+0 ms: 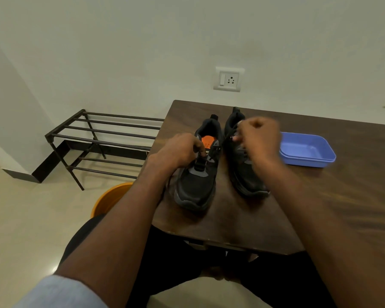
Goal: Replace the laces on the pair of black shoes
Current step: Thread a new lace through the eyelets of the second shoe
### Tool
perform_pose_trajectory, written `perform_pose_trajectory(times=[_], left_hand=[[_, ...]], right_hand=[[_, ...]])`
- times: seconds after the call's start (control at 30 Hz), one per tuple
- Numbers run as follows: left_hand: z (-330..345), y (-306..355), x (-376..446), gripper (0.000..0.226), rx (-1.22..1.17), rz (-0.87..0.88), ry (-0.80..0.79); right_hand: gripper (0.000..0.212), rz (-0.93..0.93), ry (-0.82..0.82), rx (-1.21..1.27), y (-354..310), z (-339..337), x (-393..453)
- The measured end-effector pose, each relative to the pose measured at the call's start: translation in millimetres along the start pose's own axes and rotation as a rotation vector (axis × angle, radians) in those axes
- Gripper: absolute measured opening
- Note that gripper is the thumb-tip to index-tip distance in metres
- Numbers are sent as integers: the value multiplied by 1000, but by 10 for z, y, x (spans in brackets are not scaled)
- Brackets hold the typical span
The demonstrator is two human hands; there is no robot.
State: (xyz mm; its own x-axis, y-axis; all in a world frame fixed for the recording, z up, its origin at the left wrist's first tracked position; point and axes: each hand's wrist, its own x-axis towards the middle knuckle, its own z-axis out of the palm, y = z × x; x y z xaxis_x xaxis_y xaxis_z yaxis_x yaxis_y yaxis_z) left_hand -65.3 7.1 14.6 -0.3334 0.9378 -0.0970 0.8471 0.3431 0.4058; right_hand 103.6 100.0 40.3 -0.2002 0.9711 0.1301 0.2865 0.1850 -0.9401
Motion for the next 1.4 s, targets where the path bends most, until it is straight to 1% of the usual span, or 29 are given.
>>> perform_pose_trajectory(times=[0.03, 0.07, 0.1, 0.13, 0.2, 0.23, 0.3, 0.37, 0.4, 0.43, 0.47, 0.5, 0.53, 0.63, 0.67, 0.7, 0.73, 0.8, 0.83, 0.9, 0.97, 1.0, 1.03, 1.07, 1.1, 1.2, 1.23, 1.3, 1.4], left_hand=[[-5, -8, 0, 36, -10, 5, 1], [-5, -10, 3, 35, -17, 9, 4], [-5, -16, 4, 34, -21, 10, 10], [-5, -14, 2, 34, -26, 11, 16], [-3, -6, 0, 32, -38, 7, 21], [2, -8, 0, 32, -41, 7, 28], [14, -3, 4, 34, -46, 7, 42], [31, 3, 0, 33, -66, -4, 29], [40, 4, -2, 33, -76, -8, 21], [43, 1, -2, 34, -82, -11, 15], [46, -2, 2, 35, -87, -11, 11], [42, -5, 4, 36, -92, -11, 10], [37, -20, 5, 37, -98, -13, 9], [24, -45, 16, 39, -89, -8, 8], [26, -52, 25, 40, -87, -7, 8], [30, -49, 32, 40, -92, -8, 3], [29, -49, 35, 39, -94, -10, -4], [36, -47, 40, 36, -86, -7, -15], [39, -51, 42, 36, -80, -5, -9], [47, -41, 39, 36, -71, -4, 8], [56, -31, 22, 36, -55, 3, 11], [59, -32, 18, 36, -55, 6, 11], [60, -38, 15, 35, -61, 8, 11], [58, -40, 13, 33, -71, 8, 12], [55, -46, 12, 31, -80, 5, 12], [60, -47, 28, 25, -84, 1, 4], [63, -44, 34, 25, -83, 3, 5], [62, -45, 32, 24, -83, 5, 7], [40, -45, 27, 27, -78, 13, 10]], right_hand=[[14, -24, 144, 106, -75, -103, 60], [9, -59, 255, 124, -114, -206, 103], [10, -101, 321, 38, -119, -285, 131], [20, -143, 331, -139, -85, -344, 135], [41, -237, 200, -516, 20, -350, 113], [44, -287, 97, -617, 62, -286, 85], [33, -328, -168, -672, 102, -113, -5], [22, -242, -442, -694, 159, 75, -108], [16, -204, -534, -717, 201, 151, -152], [10, -200, -575, -740, 238, 209, -182], [7, -202, -568, -742, 256, 229, -186], [7, -198, -504, -709, 251, 214, -171], [9, -187, -376, -630, 212, 182, -130], [14, -120, 186, -277, -8, -88, 24], [12, -135, 309, -258, -31, -183, 66], [14, -179, 363, -328, -21, -259, 97], [24, -226, 342, -455, 14, -301, 114], [46, -327, 173, -667, 94, -273, 104], [47, -385, 74, -712, 108, -205, 65], [32, -431, -164, -713, 125, -31, -46], [20, -333, -410, -716, 171, 136, -173], [14, -284, -489, -741, 207, 195, -218], [8, -259, -517, -761, 244, 224, -233], [6, -236, -494, -774, 257, 221, -226], [8, -215, -422, -772, 249, 196, -194], [12, -165, -55, -744, 154, -5, -34], [12, -166, 2, -768, 142, -71, 10], [17, -225, -65, -840, 142, -131, 39], [35, -372, -312, -795, 121, -30, -44]])
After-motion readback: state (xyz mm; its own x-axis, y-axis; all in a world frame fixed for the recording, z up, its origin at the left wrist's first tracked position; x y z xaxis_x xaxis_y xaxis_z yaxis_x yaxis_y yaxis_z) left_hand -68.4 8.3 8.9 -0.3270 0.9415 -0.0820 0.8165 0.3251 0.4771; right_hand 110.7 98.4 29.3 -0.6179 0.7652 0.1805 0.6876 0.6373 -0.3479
